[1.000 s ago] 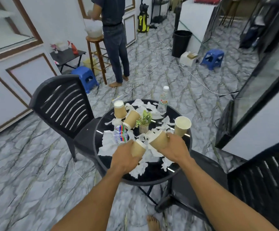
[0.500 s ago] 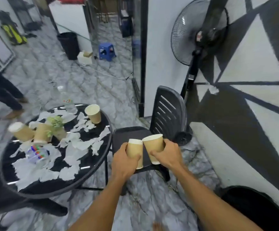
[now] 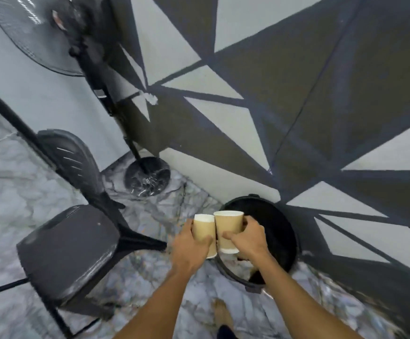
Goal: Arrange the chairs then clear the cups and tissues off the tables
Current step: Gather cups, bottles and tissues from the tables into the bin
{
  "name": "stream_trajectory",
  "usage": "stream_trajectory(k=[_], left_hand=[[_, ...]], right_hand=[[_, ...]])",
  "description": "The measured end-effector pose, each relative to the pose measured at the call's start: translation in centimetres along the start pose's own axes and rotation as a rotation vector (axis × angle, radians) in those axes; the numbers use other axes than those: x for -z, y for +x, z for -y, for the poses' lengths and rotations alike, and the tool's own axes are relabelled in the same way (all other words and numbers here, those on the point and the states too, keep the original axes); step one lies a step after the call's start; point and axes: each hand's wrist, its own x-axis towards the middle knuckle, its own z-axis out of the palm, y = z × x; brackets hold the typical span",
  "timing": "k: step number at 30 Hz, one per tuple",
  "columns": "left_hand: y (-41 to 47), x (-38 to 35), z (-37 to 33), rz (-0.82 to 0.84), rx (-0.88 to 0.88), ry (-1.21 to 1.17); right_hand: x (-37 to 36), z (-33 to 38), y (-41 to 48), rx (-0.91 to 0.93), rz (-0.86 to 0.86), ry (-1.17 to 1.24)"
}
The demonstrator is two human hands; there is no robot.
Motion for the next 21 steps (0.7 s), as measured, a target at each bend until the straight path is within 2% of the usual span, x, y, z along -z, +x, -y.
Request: stream_trajectory(k=[6,12,17,21], left_hand=[[2.7,-8.9,-4.4,0.156,-0.011,0.100],[4.2,-14.1,-7.0,0.204,-0.014,0.156],[5.5,-15.4,-6.0,0.263,0.148,0.227],[5.8,-14.3,-5.3,0.256,0.144,0.242]], right_hand=[[6.2,-6.8,4.4,-0.144,-0.062,0.051],[8.4,-10.1,7.9,-0.240,-0.048,0.065],[9.4,-10.9,9.4,-0.355,0.036,-0.158],[9.6,-11.1,9.9,-0.334,0.097,-0.263]])
